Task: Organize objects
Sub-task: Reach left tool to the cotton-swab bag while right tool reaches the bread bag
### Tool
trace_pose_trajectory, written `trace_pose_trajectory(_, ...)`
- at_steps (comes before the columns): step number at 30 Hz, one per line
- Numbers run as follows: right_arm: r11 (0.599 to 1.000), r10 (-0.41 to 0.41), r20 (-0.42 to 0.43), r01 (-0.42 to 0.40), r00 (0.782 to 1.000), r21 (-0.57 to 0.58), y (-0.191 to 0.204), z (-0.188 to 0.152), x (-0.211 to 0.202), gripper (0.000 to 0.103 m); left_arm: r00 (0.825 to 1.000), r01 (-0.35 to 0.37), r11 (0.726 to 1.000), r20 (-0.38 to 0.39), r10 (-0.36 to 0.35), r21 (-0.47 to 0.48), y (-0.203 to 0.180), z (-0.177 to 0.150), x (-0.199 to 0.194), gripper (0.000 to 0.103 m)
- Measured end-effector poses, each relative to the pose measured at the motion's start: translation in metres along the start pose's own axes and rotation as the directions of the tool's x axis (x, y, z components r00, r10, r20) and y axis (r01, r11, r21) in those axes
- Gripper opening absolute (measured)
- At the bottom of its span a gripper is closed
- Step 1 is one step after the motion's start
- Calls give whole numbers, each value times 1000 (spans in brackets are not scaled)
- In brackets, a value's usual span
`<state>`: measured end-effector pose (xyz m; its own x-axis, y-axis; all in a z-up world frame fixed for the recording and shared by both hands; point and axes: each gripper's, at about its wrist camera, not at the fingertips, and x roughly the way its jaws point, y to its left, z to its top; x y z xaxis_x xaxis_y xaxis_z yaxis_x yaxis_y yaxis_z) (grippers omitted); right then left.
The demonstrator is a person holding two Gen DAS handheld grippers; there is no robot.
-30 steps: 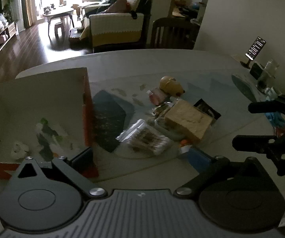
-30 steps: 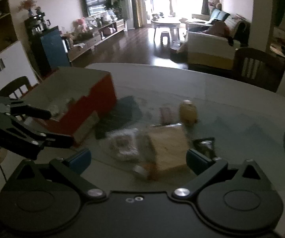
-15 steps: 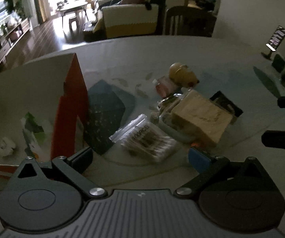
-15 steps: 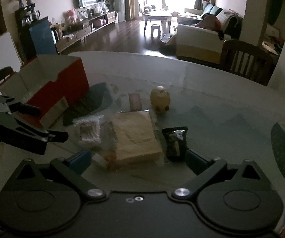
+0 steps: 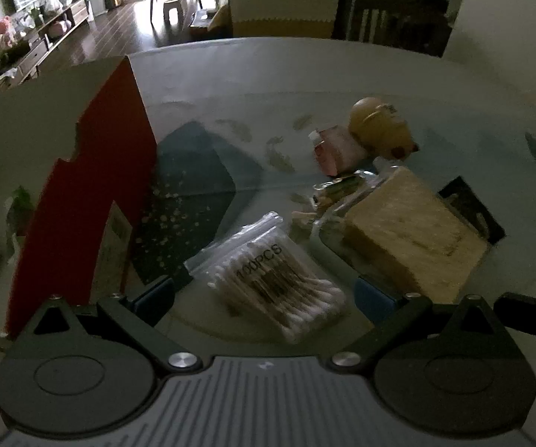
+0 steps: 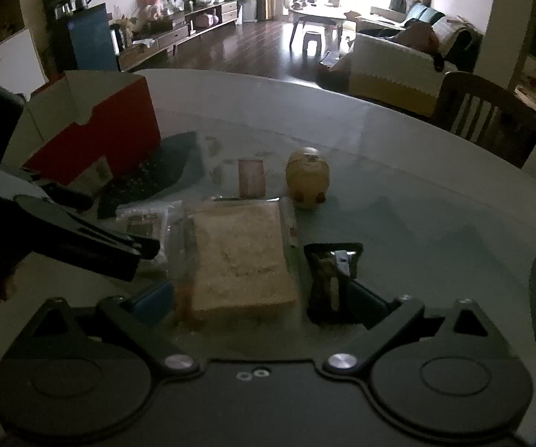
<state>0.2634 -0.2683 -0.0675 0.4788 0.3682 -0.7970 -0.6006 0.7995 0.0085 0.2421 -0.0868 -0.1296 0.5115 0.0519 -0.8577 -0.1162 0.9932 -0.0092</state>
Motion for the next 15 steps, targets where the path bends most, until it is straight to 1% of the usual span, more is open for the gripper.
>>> trace_pose_trajectory(3, 1000, 11, -16, -11, 1000, -16, 1, 4, 12, 99, 1000, -24, 999, -15, 24, -22, 2, 3, 11, 103)
trace_pose_trajectory(7, 999, 31, -31, -32, 999, -35, 5, 8, 25, 99, 999, -27, 998, -39, 25, -59, 5, 6, 23, 103)
trace_pose_trajectory(11, 998, 40, -46, -42, 998, -42, 8, 10, 38, 98, 998, -36, 998, -48, 33, -54, 3, 5, 29, 103)
trace_pose_trajectory(15, 998, 46, -63, -49, 997, -36, 6, 12, 49, 98, 995, -46, 997, -86, 41, -62, 4, 5, 37, 103)
